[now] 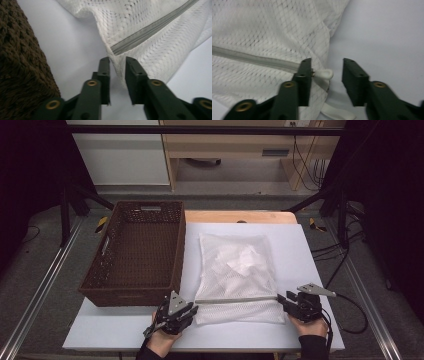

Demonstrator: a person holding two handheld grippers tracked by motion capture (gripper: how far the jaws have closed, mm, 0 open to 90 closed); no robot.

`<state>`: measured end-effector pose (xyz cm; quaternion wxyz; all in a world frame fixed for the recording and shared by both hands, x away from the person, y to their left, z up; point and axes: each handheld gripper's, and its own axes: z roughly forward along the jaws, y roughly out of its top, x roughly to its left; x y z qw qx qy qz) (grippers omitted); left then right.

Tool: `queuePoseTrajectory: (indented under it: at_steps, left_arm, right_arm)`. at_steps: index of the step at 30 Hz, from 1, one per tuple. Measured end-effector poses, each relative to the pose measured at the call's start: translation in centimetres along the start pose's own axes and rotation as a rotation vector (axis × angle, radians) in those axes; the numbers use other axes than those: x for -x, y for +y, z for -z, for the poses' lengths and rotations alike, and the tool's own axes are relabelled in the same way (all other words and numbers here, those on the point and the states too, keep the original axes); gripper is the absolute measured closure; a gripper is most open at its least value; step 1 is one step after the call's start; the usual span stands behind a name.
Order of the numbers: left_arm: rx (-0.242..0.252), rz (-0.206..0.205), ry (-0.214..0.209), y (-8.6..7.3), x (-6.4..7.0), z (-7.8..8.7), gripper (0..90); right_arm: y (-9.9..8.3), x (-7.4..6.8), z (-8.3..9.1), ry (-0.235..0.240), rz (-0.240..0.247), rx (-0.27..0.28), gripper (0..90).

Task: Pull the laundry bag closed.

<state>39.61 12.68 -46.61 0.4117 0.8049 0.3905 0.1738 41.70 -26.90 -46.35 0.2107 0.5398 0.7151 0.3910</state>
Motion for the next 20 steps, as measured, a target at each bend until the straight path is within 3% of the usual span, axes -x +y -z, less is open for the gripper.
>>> queuePoseTrajectory:
  at_steps: [6, 11, 16, 20]
  left_arm:
    - [0.031, -0.009, -0.015, 0.3, 0.2, 0.9, 48.7]
    - [0.039, 0.000, -0.037, 0.2, -0.3, 1.5, 38.1]
    - [0.045, -0.013, -0.052, 0.1, -0.7, 2.2, 31.0]
    - [0.045, -0.021, -0.069, -0.1, -1.0, 2.7, 28.9]
  right_arm:
    - [0.5, -0.3, 0.8, 0.008, 0.027, 0.093, 38.0]
    - [1.0, -0.1, 1.8, 0.009, 0.028, 0.163, 28.1]
    - [1.1, 0.4, 2.3, -0.014, 0.025, 0.200, 22.2]
    - [1.0, 0.9, 2.5, -0.022, 0.014, 0.196, 20.5]
